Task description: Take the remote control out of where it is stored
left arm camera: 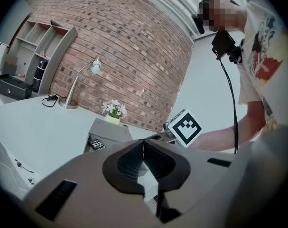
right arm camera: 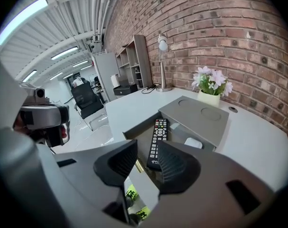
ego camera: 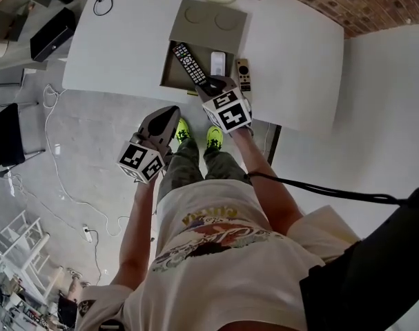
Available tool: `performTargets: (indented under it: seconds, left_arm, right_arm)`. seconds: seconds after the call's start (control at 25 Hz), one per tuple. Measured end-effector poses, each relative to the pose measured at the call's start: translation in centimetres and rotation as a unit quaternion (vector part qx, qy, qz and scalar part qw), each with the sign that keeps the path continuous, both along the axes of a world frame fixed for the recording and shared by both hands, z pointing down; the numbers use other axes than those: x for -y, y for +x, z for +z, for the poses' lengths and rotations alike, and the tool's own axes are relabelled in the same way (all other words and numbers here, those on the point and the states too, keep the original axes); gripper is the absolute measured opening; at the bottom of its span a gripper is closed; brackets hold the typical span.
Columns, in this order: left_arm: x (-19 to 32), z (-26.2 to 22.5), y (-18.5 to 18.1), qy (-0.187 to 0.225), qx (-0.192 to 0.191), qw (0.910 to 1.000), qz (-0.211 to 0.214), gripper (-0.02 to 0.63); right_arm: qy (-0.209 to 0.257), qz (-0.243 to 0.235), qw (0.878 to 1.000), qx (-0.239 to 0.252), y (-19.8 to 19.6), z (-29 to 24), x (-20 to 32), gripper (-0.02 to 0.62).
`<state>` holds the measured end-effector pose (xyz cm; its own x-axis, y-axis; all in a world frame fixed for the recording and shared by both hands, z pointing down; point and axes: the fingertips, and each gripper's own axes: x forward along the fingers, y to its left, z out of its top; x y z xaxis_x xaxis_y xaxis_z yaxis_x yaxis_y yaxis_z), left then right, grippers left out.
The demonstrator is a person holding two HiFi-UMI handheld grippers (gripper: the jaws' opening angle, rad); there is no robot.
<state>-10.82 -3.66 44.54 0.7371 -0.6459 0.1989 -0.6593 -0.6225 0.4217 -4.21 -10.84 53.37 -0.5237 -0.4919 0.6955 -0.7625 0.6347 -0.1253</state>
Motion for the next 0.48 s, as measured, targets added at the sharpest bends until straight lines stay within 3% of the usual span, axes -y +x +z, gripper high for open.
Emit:
performTargets:
  seconds: [0.48]
  left_arm:
    - [2.6,1.3,-1.5,-0.011,-0.005,0.9999,0.006,0.006]
  right_arm:
    - [-0.02,0.005,1.0,-0.014,-1.9,2.0,1.8,0.141]
